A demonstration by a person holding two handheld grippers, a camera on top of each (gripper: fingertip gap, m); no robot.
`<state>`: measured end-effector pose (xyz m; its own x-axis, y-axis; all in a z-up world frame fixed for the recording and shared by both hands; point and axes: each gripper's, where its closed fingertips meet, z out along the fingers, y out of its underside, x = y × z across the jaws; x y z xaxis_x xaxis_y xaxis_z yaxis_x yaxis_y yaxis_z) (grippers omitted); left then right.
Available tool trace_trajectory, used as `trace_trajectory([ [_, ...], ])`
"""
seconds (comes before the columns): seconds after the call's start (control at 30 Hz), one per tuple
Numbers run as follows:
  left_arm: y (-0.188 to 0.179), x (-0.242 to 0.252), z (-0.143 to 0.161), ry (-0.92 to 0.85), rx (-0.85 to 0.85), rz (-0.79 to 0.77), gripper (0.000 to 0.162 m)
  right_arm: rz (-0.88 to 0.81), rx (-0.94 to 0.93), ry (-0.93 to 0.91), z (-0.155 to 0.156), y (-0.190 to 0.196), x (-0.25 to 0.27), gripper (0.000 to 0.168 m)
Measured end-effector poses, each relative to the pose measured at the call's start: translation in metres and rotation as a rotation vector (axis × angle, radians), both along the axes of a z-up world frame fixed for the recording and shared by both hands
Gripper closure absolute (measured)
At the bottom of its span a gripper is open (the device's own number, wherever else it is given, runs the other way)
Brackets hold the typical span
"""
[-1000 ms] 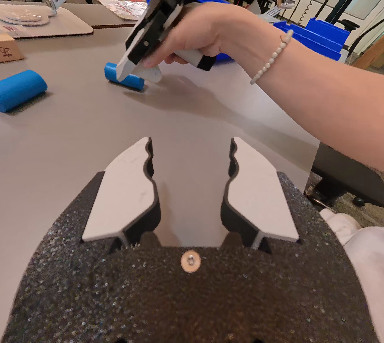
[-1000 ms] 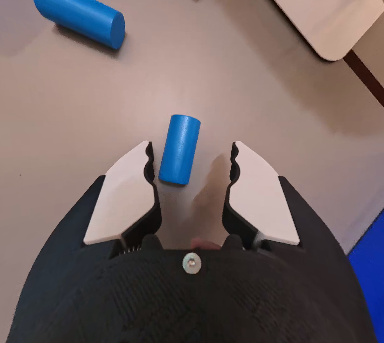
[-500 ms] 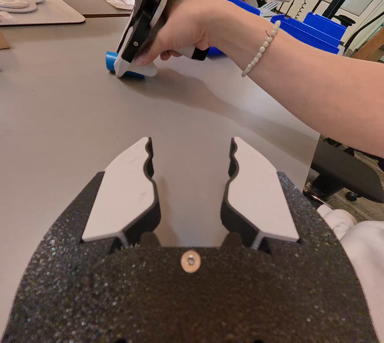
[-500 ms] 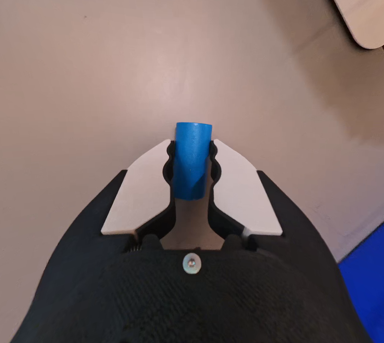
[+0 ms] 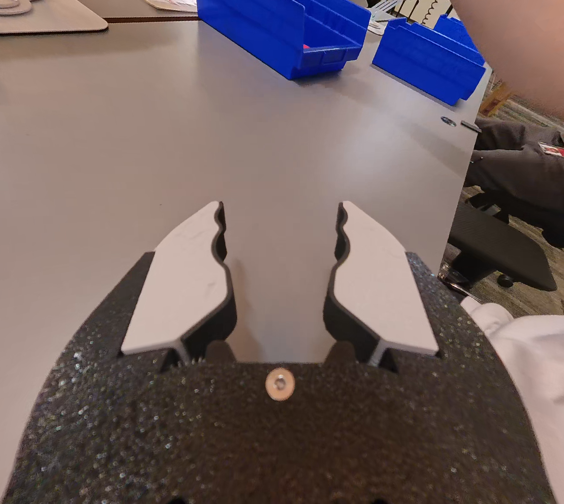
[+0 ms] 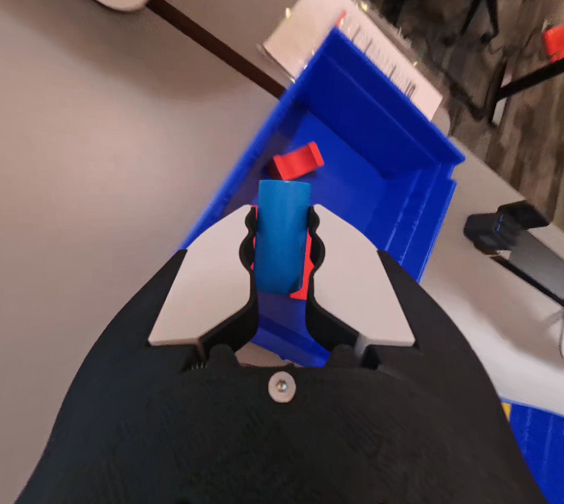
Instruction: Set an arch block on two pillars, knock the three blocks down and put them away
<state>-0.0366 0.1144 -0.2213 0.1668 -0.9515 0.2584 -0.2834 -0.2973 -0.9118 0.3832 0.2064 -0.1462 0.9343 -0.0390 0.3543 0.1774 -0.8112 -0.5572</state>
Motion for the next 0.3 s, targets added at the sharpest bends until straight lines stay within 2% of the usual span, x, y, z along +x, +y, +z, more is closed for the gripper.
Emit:
trace_trajectory([
  [0.13, -0.002, 0.004, -0.003, 0.012, -0.007, -0.021, 0.093, 0.000, -0.045, 0.098, -0.036, -0.009, 0.032, 0.135],
  [0.3, -0.002, 0.011, -0.005, 0.025, -0.029, -0.049, 0.093, -0.012, -0.122, 0.143, -0.071, -0.003, 0.044, 0.135],
])
